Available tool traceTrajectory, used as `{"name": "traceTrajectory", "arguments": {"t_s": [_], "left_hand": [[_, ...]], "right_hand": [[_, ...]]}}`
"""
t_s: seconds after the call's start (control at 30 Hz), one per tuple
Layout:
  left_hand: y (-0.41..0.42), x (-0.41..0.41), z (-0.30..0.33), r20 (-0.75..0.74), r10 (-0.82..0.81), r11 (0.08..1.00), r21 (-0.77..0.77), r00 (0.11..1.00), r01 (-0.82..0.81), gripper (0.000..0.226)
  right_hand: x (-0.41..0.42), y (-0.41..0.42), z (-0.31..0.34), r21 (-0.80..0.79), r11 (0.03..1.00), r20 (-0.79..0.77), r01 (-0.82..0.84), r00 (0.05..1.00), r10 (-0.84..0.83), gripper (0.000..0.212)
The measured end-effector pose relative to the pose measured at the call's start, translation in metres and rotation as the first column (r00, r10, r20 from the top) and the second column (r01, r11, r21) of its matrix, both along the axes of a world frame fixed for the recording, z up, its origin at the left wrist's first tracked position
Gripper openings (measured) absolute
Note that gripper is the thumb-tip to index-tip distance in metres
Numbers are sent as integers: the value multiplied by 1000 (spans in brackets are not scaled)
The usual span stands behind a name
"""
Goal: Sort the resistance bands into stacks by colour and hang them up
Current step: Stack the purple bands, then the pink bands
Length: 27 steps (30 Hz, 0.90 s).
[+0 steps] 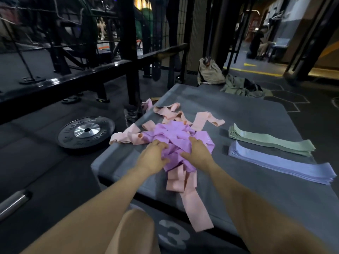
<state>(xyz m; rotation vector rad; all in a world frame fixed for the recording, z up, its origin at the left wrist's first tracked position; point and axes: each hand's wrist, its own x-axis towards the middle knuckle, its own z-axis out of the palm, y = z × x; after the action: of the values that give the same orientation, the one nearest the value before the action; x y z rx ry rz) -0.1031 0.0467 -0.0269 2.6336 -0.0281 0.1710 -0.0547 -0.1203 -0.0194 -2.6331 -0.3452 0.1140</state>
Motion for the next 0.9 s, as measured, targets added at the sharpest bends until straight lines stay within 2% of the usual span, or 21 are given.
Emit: {"name": "traceTrajectory", "arguments": {"t_s": [0.1,0.17,0.23,0.3,0.37,0.57,0.67,0.73,0.8,0.83,0.87,0.9], "left_hand": [[2,5,-2,0,-6,1000,-7,1000,6,50],[3,12,2,9,-15,1000,-27,1000,15,51],[5,19,9,19,-13,999,-49,1000,14,50],[7,27,19,17,2,999,-51,1000,-2,49],[8,34,28,30,20,997,-81,999,-18,48],[-15,42,64,147,74,953,-301,986,-27,61],[-34,46,88,219,29,938,-343,975,49,65],[-48,52,98,193,-56,938,-325,980,118,58],[-61,55,104,177,-81,945,-299,981,132,35],[-68,54,108,177,-68,946,-302,982,120,21],[-73,53,112,185,-54,940,-321,981,112,17],[-79,51,117,196,-48,924,-363,979,118,25]], "right_hand": [[6,5,-6,-1,1000,38,14,999,-14,28],[11,6,4,59,997,97,41,994,-47,21],[15,4,26,218,974,159,59,983,-95,25],[20,1,53,368,928,210,52,968,-137,20],[26,-1,77,448,893,237,44,957,-166,17],[35,-10,122,491,870,269,47,942,-202,24],[30,-21,136,533,845,267,33,941,-205,22],[25,-31,149,546,838,295,20,931,-214,24],[22,-45,164,568,823,332,5,914,-234,36],[21,-53,172,604,797,326,-3,914,-243,34],[21,-62,177,639,770,316,-2,913,-259,27],[21,-72,182,656,755,316,7,905,-283,19]]}}
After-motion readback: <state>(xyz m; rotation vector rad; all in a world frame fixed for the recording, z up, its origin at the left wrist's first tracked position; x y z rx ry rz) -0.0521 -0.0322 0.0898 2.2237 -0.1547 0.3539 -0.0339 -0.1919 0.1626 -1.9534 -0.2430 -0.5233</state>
